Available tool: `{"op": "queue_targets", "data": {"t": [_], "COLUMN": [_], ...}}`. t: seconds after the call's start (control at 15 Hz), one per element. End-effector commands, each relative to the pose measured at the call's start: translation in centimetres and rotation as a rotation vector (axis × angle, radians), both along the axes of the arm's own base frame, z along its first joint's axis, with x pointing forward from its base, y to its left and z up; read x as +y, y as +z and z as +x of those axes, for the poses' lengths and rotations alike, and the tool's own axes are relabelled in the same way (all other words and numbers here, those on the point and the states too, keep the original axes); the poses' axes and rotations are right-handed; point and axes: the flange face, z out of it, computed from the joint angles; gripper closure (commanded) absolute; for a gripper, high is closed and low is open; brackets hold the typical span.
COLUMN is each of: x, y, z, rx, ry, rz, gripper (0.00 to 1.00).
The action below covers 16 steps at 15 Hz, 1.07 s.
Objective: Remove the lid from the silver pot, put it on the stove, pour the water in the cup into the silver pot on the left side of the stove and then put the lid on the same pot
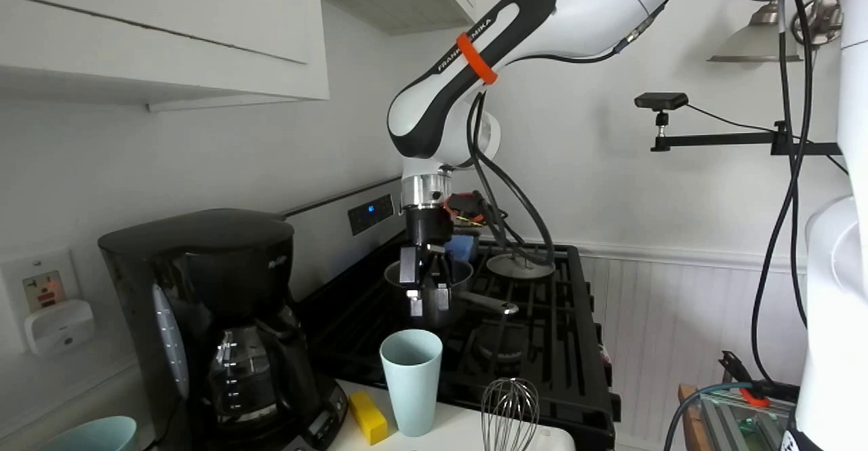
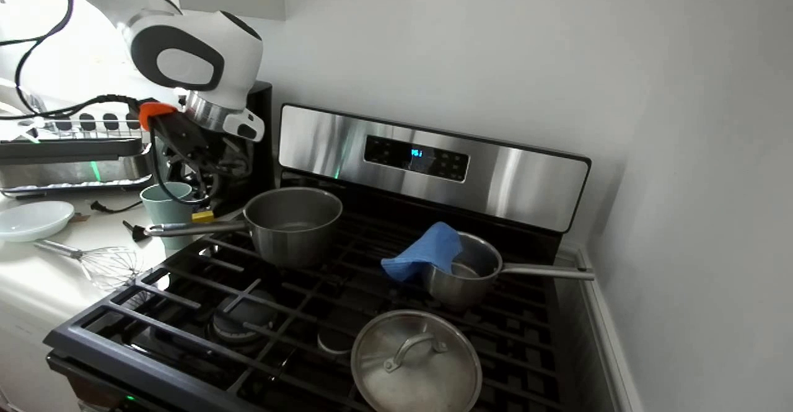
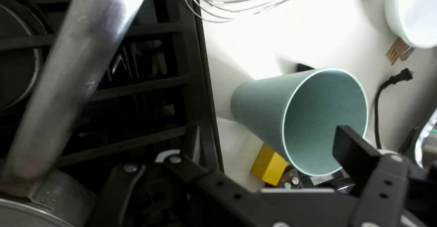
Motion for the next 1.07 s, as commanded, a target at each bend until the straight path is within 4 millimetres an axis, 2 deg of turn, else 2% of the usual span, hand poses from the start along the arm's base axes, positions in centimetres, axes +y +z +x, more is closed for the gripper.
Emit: {"op": "queue_targets", "data": {"t": [0.0,0.6,1.0], "x": [-0.5,-0.4,-0.3], "y": [-1.0,-3.4,-4.9], "z": [1.5,3.3,3.8], "rx": [0.033,0.183,0.265], "ry": [-0.181,-0.494,-0.602], "rz": [-0.005,-0.042,-0.063], "gripper": [0.0,0.0,0.0]}}
